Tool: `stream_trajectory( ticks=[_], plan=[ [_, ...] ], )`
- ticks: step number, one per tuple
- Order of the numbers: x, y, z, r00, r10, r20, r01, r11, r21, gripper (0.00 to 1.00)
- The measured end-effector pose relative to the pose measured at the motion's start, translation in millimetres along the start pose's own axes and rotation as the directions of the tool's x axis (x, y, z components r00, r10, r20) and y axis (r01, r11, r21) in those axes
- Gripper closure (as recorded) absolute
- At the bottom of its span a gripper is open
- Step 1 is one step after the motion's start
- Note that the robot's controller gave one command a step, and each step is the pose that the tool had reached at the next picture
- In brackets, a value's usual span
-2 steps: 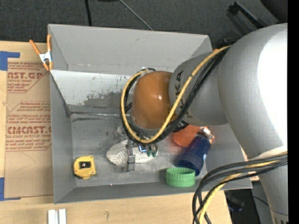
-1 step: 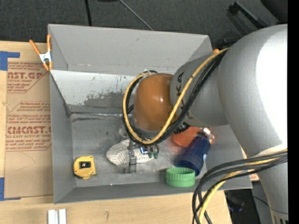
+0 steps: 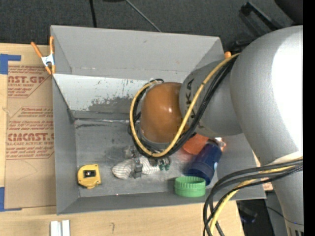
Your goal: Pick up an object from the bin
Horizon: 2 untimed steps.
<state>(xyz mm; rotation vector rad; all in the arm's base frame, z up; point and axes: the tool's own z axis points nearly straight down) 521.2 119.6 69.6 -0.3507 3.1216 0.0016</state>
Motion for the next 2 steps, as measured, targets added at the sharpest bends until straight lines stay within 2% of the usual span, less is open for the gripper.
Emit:
stream_trajectory(
  ticks=[1, 2],
  plan=[
    [0.2, 0.2, 0.1, 1.0, 0.0, -0.001, 0.0, 1.0, -0.001, 0.0],
    [-0.1, 0.2, -0.1, 1.0, 0.0, 0.0, 0.0, 1.0, -0.001, 1.0]
  ],
)
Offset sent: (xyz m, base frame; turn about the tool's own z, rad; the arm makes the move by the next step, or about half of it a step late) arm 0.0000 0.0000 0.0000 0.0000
